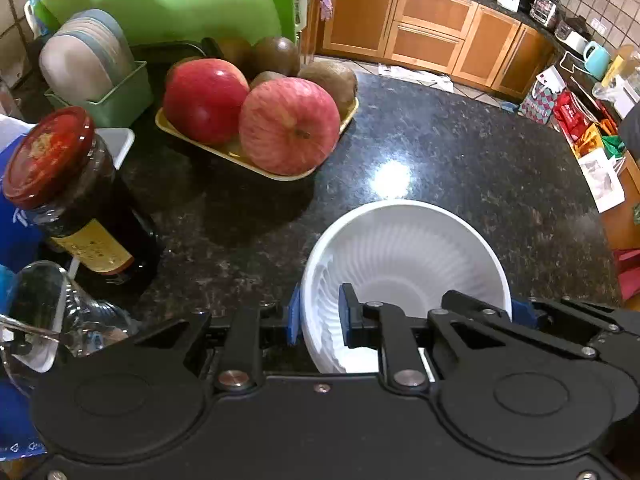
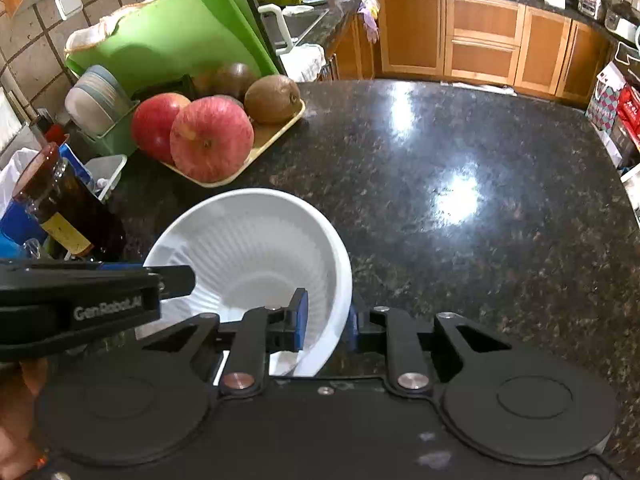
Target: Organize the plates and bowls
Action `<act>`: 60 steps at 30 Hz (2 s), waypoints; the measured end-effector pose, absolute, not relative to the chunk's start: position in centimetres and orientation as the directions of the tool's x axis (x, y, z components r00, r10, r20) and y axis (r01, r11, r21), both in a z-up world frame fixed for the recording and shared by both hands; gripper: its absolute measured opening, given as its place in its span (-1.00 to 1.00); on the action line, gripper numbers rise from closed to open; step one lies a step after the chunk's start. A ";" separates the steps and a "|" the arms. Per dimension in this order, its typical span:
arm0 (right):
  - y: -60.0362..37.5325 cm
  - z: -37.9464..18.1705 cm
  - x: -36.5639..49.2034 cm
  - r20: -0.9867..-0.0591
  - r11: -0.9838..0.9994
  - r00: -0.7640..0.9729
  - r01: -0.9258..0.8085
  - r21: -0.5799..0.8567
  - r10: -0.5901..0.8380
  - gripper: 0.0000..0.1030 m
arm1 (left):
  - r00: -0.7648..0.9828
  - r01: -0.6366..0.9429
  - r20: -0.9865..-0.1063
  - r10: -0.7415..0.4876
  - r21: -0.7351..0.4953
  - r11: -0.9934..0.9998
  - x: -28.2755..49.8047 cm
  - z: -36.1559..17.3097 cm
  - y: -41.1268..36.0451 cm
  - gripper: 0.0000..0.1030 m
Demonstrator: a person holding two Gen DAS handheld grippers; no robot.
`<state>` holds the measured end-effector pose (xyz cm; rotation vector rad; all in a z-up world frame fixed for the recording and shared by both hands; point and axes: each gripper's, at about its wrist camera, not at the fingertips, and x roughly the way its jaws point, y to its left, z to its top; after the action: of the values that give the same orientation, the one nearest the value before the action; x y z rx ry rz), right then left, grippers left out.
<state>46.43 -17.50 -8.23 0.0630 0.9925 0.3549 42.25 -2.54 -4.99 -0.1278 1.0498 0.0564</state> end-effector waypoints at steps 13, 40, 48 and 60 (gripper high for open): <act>-17.9 -6.8 45.1 -0.788 0.941 0.522 -0.259 0.218 0.326 -0.61 | 0.519 -0.111 -0.854 -0.023 -0.094 0.989 41.0 -4.0 -2.5 -0.49; -23.3 1.8 28.7 -0.652 0.928 0.660 -0.281 0.245 0.372 -0.60 | 0.644 0.000 -0.762 -0.065 -0.085 0.996 28.1 3.7 -5.3 -0.49; -27.1 1.9 23.5 -0.637 0.938 0.688 -0.244 0.248 0.348 -0.57 | 0.639 0.066 -0.758 -0.131 -0.116 0.991 24.9 3.2 -8.2 -0.49; -30.3 0.0 20.6 -0.654 0.947 0.687 -0.187 0.261 0.316 -0.55 | 0.630 0.099 -0.762 -0.152 -0.116 0.988 22.3 1.2 -11.3 -0.49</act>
<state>20.64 -30.32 -0.04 0.1794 0.7635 0.2832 22.35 -11.33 1.18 -0.0649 0.8780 -0.1439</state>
